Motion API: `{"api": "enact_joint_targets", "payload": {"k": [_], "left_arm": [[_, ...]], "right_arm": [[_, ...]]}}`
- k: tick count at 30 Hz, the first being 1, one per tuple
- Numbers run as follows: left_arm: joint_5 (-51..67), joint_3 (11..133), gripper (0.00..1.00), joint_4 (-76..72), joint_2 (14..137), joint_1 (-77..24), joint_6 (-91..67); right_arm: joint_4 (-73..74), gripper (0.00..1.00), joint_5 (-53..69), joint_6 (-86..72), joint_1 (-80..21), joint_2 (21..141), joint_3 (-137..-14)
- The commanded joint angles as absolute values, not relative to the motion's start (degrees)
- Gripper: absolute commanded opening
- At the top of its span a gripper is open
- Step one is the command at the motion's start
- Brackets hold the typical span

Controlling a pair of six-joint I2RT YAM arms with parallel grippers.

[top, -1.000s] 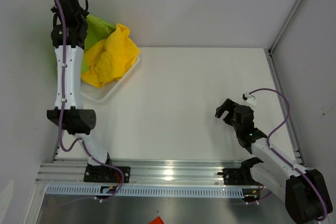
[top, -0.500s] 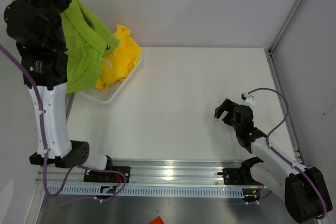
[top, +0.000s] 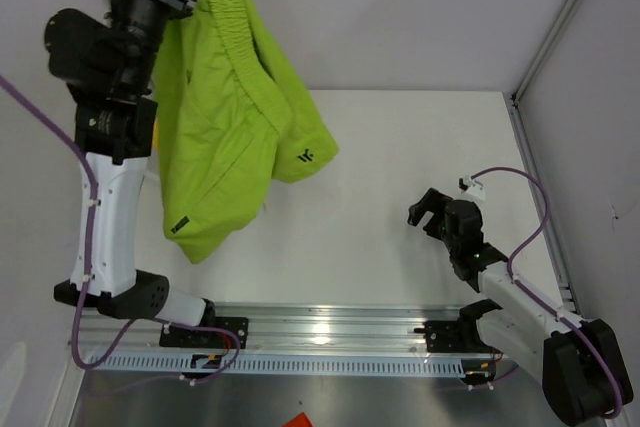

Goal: Fold and stack the shorts
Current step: Move the shorts to the center of the board

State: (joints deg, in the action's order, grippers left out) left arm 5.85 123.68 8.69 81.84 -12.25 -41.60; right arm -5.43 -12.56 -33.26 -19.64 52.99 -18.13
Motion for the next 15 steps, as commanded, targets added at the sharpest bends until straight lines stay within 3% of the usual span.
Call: {"api": "enact_joint_targets", "payload": {"k": [1, 5, 15], "left_arm": [[11.17, 122.7, 0.0, 1.59, 85.41, -18.35, -46.58], [10.2, 125.59, 0.0, 0.35, 92.52, -26.7, -46.67], [12.04, 137.55, 0.0, -3.96, 107.4, -34.71, -51.33]], "right_arm": [[-7.03, 1.0, -12.92, -31.99, -19.34, 50.98, -19.86], [-6.51, 0.99, -13.62, -31.99, -19.34, 50.01, -19.78], [-5.8, 0.96, -15.65, -31.38, -19.42, 38.51, -16.27]]}}
